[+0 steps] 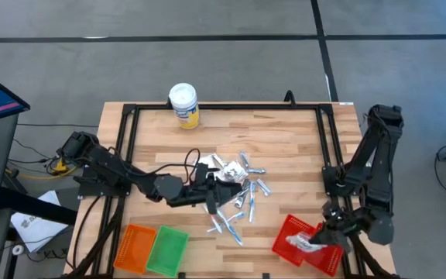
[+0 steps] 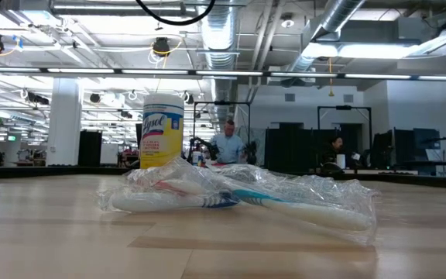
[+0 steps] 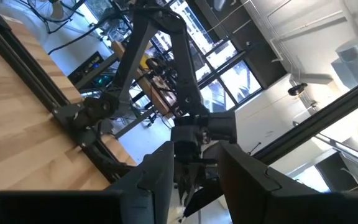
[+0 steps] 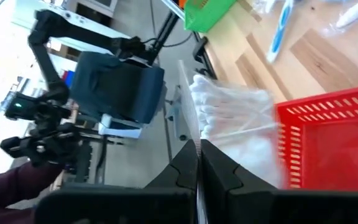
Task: Pick & Place Travel size toiletries
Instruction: Put the cotton pods into the left red basket
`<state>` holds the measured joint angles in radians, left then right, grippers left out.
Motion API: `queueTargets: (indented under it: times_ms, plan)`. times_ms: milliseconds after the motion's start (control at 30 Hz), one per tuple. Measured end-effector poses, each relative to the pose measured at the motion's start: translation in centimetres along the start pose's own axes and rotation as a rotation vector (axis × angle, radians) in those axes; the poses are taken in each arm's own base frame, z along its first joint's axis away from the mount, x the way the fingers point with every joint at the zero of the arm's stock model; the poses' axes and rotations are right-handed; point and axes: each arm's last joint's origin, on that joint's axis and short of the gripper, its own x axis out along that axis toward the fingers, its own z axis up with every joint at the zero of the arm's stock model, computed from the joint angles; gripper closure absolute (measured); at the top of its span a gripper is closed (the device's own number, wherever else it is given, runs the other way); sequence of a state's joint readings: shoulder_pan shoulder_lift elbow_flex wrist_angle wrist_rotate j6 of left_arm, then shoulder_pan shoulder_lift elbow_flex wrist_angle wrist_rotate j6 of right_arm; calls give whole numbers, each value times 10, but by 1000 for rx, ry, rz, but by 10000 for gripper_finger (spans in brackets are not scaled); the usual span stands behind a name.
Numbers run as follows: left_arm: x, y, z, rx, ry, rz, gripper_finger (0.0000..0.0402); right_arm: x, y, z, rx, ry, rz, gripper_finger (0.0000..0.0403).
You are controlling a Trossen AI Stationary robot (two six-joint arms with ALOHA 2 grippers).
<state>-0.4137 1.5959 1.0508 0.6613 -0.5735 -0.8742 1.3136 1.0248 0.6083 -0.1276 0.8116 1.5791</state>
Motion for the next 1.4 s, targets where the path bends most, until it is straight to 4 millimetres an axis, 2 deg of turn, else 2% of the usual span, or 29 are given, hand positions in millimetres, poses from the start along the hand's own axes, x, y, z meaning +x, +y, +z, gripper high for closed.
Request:
queueTargets:
  times_ms: [300, 600, 1000, 1400]
  plan:
    - [-2, -3, -3, 0, 7, -6, 284, 22, -11, -12, 10, 68, -95, 403]
    - [-2, -3, -3, -1, 7, -7, 284, 31, -17, -18, 18, 57, -133, 403]
    - [-2, -3, -3, -1, 7, -7, 284, 32, -22, -15, -9, 44, -177, 403]
    - [-4, -5, -5, -1, 16, -13, 284, 22, -41, -11, 39, 15, -347, 403]
